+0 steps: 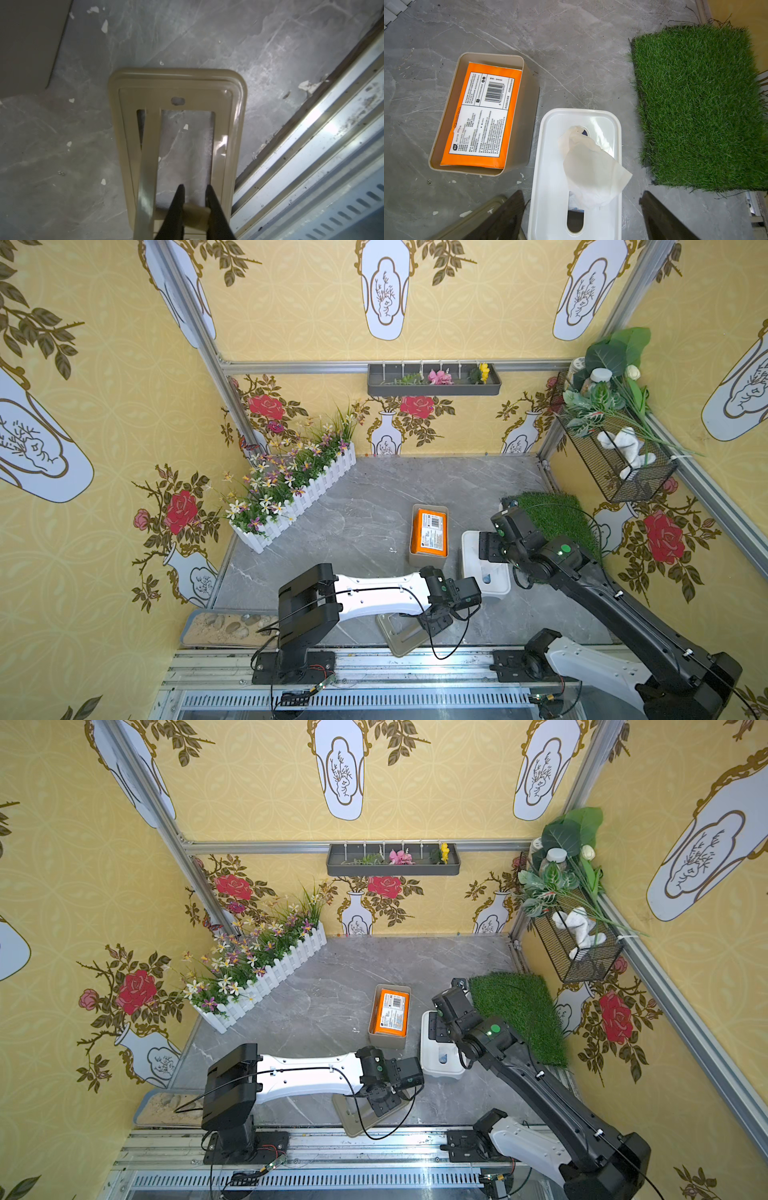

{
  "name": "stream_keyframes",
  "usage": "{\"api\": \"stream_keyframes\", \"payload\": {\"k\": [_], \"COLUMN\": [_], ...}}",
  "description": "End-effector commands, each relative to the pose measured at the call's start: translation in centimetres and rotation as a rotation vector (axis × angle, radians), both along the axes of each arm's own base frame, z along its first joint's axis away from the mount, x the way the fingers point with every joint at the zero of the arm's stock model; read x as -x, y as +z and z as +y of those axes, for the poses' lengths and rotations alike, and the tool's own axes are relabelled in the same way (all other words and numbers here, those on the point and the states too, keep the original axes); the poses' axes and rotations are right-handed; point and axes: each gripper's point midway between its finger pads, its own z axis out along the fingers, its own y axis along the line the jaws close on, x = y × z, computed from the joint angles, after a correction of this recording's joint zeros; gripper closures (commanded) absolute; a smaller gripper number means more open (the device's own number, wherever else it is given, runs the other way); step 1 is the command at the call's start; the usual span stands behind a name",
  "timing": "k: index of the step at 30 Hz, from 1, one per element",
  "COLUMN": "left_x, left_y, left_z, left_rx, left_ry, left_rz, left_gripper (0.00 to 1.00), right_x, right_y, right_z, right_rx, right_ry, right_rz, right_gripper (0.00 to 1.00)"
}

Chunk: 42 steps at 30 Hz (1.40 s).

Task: Put the tissue paper into the tissue box
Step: Pick up the box lid from the center of the board.

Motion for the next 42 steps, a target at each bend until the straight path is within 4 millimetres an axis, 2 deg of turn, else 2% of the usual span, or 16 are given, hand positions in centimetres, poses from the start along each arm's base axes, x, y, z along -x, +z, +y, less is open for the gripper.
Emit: {"api": "stream_keyframes", "payload": {"k": [1, 7, 11, 14, 18, 23, 26, 31, 35, 38, 40, 42], "left_x": [-0.7, -3.1, -5.6, -7.3, -10.3, -13.5, -15.2, -17.9, -20.1, -21.3, -21.7, -22.1], "left_y": [1.7, 8.7, 12.5, 14.8, 18.8, 22.6, 24.9, 27.9, 29.6, 30.1, 30.0, 30.0], "left_z": [0.5, 0.3, 1.3, 2.0, 2.0, 2.4, 2.0, 1.0, 1.2, 1.1, 0.8, 0.7], "left_rx": [-0.003, 0.281, 0.481, 0.619, 0.919, 1.210, 1.398, 1.629, 1.786, 1.851, 1.846, 1.848], "left_ry": [0.006, 0.149, 0.243, 0.311, 0.378, 0.425, 0.417, 0.375, 0.349, 0.337, 0.333, 0.336], "left_rz": [-0.040, -0.023, -0.033, -0.017, 0.021, 0.105, 0.199, 0.386, 0.511, 0.605, 0.621, 0.624], "left_gripper": [0.86, 0.87, 0.85, 0.85, 0.85, 0.84, 0.84, 0.85, 0.85, 0.86, 0.86, 0.86], "right_x": [-0.2, -1.1, -1.9, -2.6, -3.2, -3.8, -4.2, -5.2, -6.2, -7.1, -7.8, -8.3], "right_y": [0.9, 1.8, 1.0, 0.6, 1.1, 2.6, 3.5, 4.8, 5.3, 5.9, 6.4, 6.6], "right_z": [-0.5, -0.1, 0.9, 2.6, 4.7, 5.2, 5.9, 7.4, 7.4, 6.3, 4.8, 4.3], "right_rx": [0.014, -0.076, -0.172, -0.308, -0.542, -0.767, -0.896, -1.061, -1.150, -1.189, -1.207, -1.209], "right_ry": [0.000, 0.041, 0.079, 0.137, 0.239, 0.319, 0.382, 0.465, 0.469, 0.451, 0.410, 0.411], "right_rz": [-0.036, -0.086, -0.062, -0.069, -0.140, -0.263, -0.315, -0.356, -0.377, -0.418, -0.440, -0.435], "right_gripper": [0.11, 0.09, 0.09, 0.09, 0.09, 0.10, 0.10, 0.11, 0.12, 0.13, 0.13, 0.13]}}
